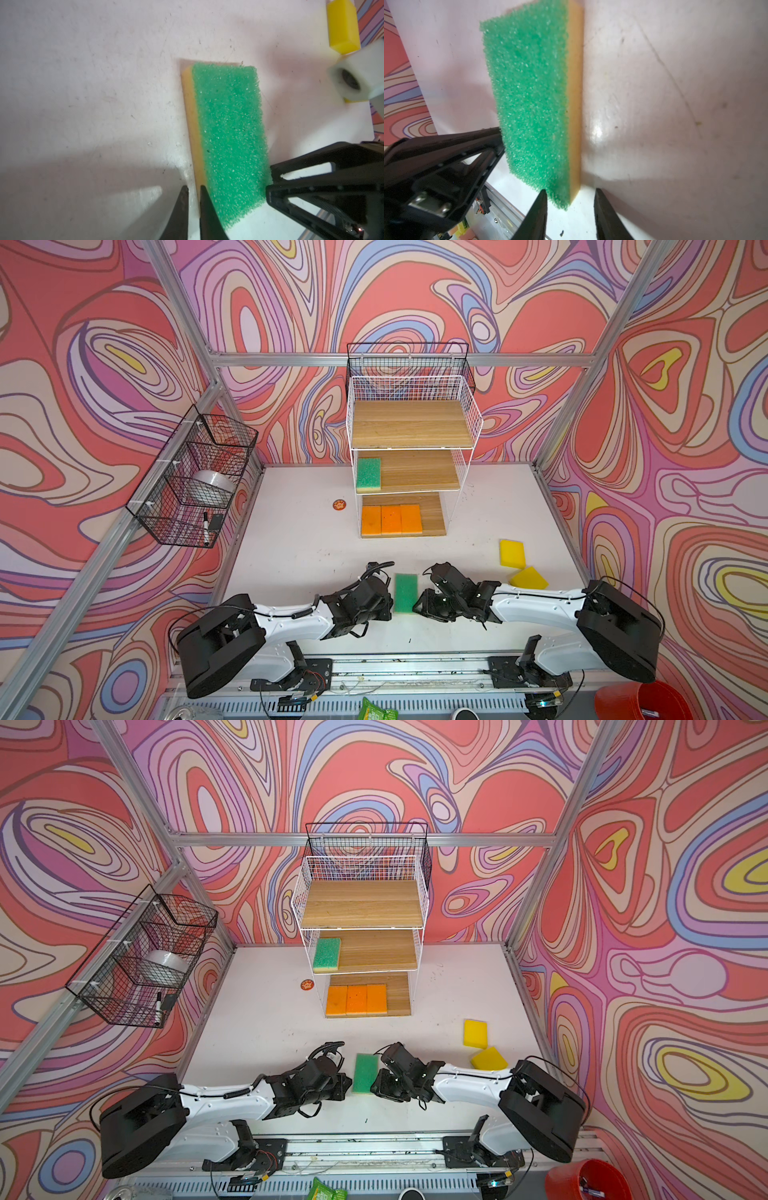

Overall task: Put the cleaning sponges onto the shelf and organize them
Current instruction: 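Close right gripper on the green sponge's edge while left gripper holds nearby, then lift the green sponge with right gripper and carry it into the shelf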

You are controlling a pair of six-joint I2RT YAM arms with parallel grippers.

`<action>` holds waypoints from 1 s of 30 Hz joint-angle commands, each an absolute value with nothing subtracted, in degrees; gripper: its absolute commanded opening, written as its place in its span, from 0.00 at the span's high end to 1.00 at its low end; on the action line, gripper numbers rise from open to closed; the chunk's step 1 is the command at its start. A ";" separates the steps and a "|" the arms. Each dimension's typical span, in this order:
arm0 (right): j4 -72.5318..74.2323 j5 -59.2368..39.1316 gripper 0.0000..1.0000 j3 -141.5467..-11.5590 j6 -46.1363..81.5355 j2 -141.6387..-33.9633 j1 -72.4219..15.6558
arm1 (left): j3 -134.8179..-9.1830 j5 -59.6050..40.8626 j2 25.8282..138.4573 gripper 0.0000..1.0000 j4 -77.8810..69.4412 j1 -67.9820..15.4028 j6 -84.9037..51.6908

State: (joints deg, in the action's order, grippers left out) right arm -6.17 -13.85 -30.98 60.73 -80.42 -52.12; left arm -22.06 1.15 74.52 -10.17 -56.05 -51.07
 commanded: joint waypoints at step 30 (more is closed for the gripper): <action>-10.98 -11.48 1.00 -34.95 54.55 -76.98 -52.31 | -28.16 16.36 49.25 0.35 19.53 -55.67 -45.03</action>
State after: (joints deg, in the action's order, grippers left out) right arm -8.05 -13.17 -33.85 56.64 -79.44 -52.12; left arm -26.39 11.86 52.38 9.89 -55.96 -46.72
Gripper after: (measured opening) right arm 0.060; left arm 0.640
